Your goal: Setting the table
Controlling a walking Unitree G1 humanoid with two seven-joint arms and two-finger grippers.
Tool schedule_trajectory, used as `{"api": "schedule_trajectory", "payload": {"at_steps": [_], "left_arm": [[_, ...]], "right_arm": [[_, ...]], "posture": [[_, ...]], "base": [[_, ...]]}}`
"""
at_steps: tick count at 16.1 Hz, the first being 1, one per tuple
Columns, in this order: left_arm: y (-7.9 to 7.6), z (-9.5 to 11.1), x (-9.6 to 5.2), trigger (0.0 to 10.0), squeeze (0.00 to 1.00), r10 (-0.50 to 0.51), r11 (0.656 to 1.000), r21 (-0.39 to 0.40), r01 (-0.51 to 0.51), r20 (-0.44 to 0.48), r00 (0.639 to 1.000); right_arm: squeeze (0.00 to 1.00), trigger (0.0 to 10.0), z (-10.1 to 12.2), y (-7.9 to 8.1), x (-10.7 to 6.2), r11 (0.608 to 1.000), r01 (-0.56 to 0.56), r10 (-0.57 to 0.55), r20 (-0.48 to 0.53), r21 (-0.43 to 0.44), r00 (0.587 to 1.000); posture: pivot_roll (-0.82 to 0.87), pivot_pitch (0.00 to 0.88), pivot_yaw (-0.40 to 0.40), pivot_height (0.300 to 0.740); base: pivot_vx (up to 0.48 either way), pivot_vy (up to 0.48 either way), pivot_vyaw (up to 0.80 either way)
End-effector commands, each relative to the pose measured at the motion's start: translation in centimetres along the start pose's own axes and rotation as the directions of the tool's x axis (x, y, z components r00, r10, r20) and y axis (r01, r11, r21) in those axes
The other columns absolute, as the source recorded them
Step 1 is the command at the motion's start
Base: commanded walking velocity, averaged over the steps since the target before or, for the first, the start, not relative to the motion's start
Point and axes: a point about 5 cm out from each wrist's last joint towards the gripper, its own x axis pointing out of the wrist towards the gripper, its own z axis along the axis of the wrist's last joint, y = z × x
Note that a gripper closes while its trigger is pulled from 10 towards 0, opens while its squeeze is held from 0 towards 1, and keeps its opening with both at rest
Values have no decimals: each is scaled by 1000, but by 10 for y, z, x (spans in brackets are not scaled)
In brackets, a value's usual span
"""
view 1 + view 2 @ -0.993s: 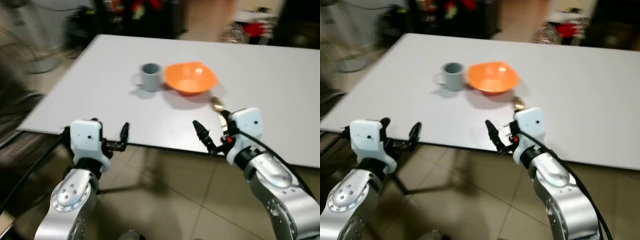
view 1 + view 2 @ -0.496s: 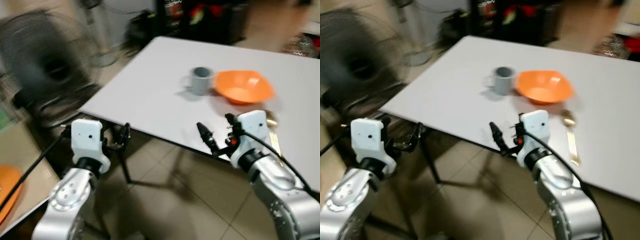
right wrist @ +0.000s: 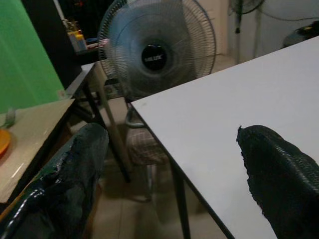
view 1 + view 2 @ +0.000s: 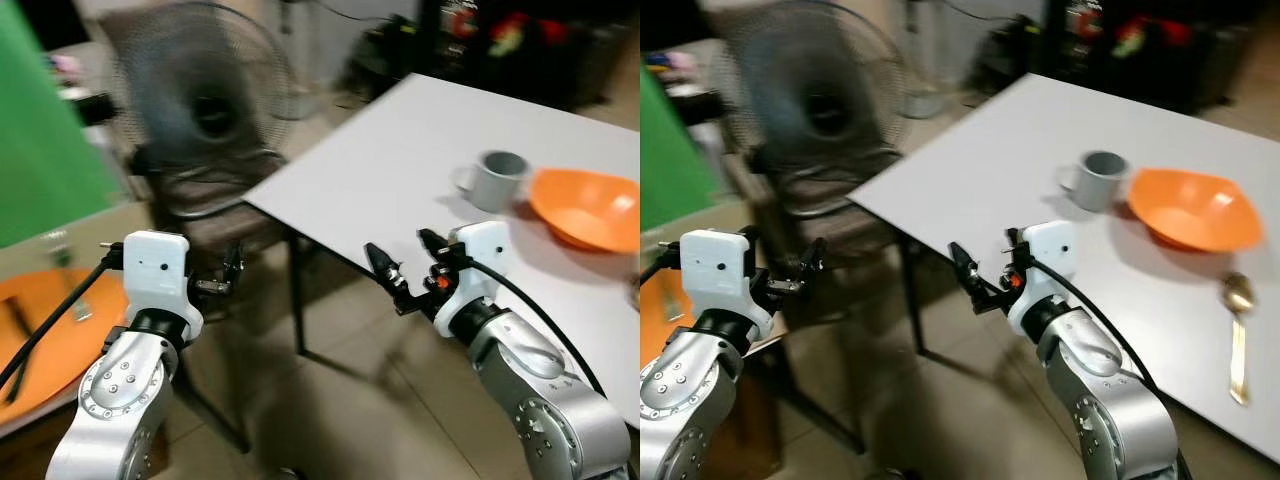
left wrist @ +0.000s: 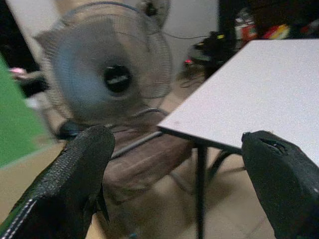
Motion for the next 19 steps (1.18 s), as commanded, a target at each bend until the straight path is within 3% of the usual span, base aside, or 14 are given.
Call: {"api": "schedule_trajectory", "payload": {"at_steps": [1, 4, 13, 17, 19], "left_arm": [[2, 0, 1, 10000, 0, 18, 999, 30, -18, -2, 1000], [6, 1, 7, 10000, 0, 30, 999, 12, -30, 12, 999], [7, 3, 0, 10000, 0, 39, 999, -6, -39, 22, 999], [8, 3, -2, 10000, 0, 35, 999, -14, -35, 15, 999], [7, 3, -3, 10000, 0, 31, 999, -18, -31, 12, 999]], "right_arm": [[1000, 10000, -2, -3, 0, 1000, 14, -14, -12, 11, 1000], [1000, 10000, -3, -8, 1, 999, 31, -32, -24, -30, 999], [1000, 10000, -9, -1, 9, 1000, -21, 20, -44, -8, 999], [1000, 10000, -12, 0, 11, 1000, -31, 31, -58, -3, 998], [1000, 10000, -14, 4, 11, 998, -66, 65, -71, -7, 995]], "posture": [[-27, 35, 71, 740], [-43, 27, 79, 740], [-8, 31, 51, 740], [-5, 36, 51, 740], [-1, 38, 47, 740]], "base": [[0, 0, 800], [0, 0, 800], [0, 0, 800], [130, 0, 0], [300, 0, 800]]}}
